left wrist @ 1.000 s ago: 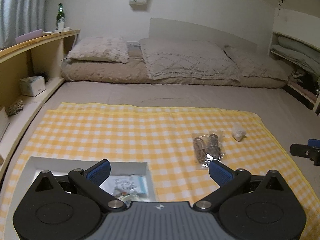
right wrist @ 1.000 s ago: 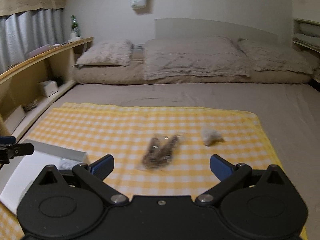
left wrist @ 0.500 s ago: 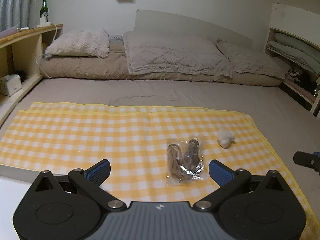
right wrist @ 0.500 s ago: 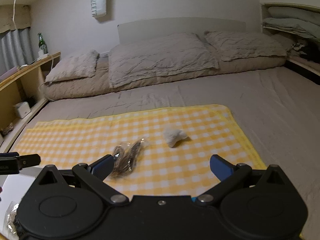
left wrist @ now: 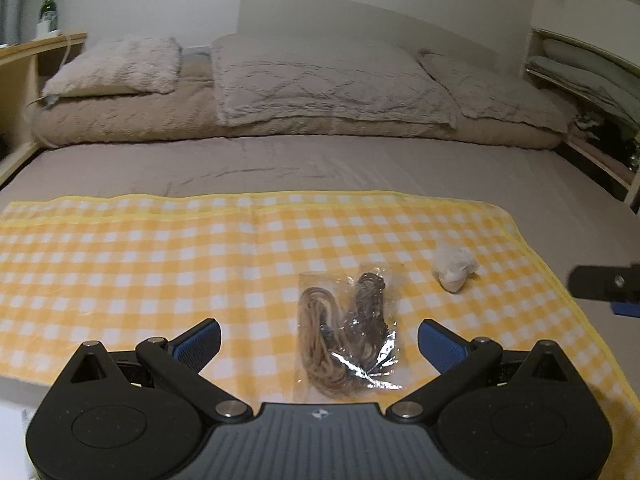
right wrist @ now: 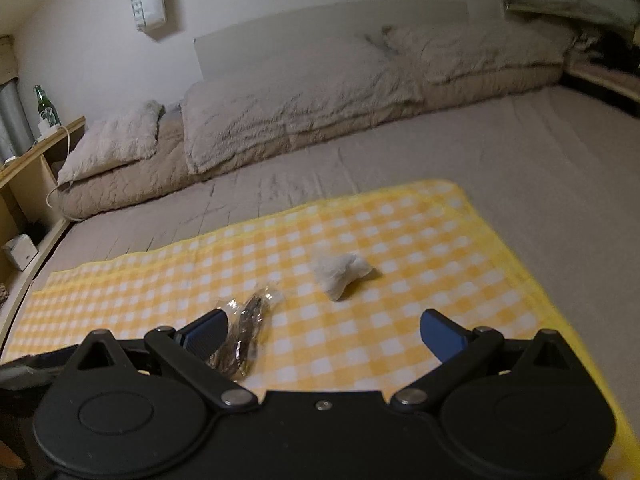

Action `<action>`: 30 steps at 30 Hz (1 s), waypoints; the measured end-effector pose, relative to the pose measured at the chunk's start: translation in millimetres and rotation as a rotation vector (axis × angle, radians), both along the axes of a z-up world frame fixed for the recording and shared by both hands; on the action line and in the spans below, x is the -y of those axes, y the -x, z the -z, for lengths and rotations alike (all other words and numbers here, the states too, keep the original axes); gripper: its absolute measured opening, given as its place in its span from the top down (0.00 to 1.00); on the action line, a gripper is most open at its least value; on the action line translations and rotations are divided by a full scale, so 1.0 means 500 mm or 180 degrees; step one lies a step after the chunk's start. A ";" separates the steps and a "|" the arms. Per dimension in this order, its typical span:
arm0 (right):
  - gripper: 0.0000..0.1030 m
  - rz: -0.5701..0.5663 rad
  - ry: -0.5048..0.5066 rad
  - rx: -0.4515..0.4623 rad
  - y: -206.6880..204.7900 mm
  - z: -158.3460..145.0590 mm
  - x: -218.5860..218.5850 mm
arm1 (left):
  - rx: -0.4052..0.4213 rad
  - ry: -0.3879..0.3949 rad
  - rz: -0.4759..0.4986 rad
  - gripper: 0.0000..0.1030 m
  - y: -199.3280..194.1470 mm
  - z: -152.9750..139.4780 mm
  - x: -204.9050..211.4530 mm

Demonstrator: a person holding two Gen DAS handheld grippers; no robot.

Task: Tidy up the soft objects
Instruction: 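Move both tools over the two clear cord bags on the cloth, then grasp the beige cord bag with the left tool while the right tool grasps the dark cord bag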

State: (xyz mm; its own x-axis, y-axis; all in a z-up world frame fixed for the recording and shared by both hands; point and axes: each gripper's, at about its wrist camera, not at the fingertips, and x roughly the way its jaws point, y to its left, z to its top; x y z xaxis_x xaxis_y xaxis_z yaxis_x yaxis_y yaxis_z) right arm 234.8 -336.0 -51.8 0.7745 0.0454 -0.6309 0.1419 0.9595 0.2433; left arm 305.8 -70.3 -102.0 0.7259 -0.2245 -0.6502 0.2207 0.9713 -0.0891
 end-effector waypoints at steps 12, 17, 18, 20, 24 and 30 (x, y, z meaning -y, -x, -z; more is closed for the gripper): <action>0.42 -0.0008 -0.0552 -0.0333 -0.134 0.086 -0.047 | -0.0380 0.0073 0.0123 0.23 -0.089 0.110 0.002; 0.52 -0.0057 -0.0640 -0.0598 -0.178 0.143 -0.079 | -0.0499 0.0065 0.0236 0.39 -0.104 0.136 0.003; 0.52 -0.0074 -0.0646 -0.0624 -0.184 0.151 -0.085 | -0.0549 0.0064 0.0275 0.48 -0.106 0.140 0.002; 0.52 -0.0124 -0.0645 -0.0641 -0.194 0.163 -0.101 | -0.0600 0.0064 0.0302 0.54 -0.106 0.144 -0.003; 0.52 -0.0239 -0.0584 -0.0705 -0.213 0.184 -0.135 | -0.0704 0.0103 0.0278 0.63 -0.099 0.143 -0.020; 0.79 -0.0366 -0.0446 -0.0859 -0.223 0.220 -0.168 | -0.1098 0.0069 0.0208 0.79 -0.083 0.138 -0.041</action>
